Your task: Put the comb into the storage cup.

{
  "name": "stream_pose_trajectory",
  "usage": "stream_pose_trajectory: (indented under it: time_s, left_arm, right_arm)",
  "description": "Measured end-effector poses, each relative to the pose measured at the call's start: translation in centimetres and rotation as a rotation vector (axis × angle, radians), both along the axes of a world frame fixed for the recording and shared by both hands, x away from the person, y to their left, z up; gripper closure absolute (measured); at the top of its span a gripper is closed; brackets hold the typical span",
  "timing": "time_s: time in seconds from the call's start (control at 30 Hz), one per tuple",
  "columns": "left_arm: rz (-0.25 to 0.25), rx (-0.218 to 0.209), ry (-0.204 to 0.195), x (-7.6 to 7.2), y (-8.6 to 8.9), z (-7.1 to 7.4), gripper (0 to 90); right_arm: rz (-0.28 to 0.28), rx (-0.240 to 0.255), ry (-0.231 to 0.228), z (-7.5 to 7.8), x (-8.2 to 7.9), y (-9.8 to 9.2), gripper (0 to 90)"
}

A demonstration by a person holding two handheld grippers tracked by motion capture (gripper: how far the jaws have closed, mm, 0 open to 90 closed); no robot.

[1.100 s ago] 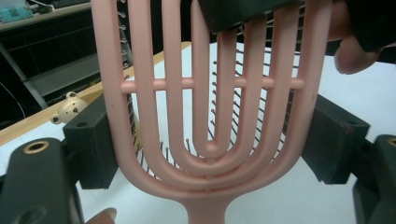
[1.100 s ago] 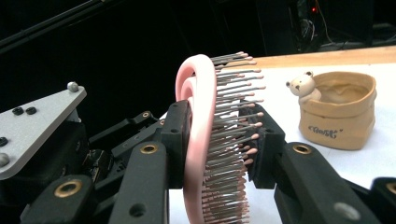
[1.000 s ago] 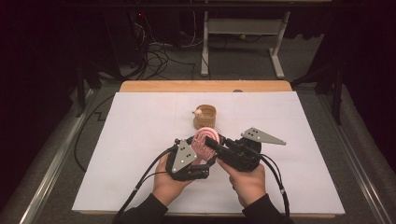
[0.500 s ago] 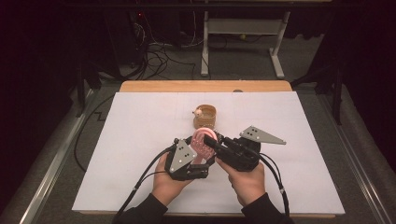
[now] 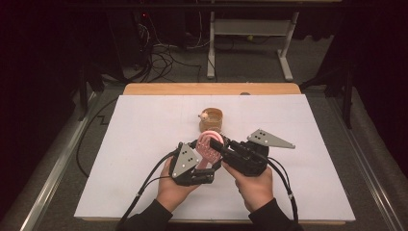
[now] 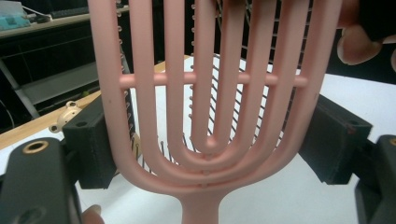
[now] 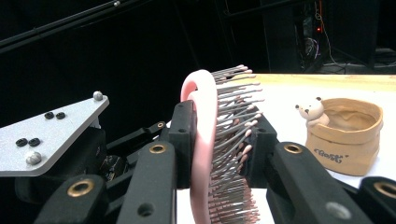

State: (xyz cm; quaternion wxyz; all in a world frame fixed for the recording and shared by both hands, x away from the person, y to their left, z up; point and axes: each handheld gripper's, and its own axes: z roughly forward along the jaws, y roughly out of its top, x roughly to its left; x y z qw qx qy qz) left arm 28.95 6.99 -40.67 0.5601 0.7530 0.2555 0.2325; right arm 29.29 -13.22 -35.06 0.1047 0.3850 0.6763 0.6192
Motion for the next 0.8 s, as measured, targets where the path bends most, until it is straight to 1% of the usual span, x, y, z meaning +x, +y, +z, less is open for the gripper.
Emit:
stream_pose_trajectory:
  time_s: [0.1,0.33,0.8]
  left_arm:
    - [-0.008,-0.018,0.019,0.16,0.17,-0.04,16.0]
    - [-0.010,-0.026,0.017,0.14,0.24,-0.06,16.0]
    - [-0.026,-0.035,0.024,0.23,0.41,-0.27,15.9]
  right_arm:
    - [-0.005,0.003,-0.008,0.11,-0.01,-0.07,71.8]
    - [-0.013,0.008,-0.022,0.53,-0.02,-0.39,71.9]
    - [-0.028,0.013,-0.028,0.72,0.18,-0.97,71.9]
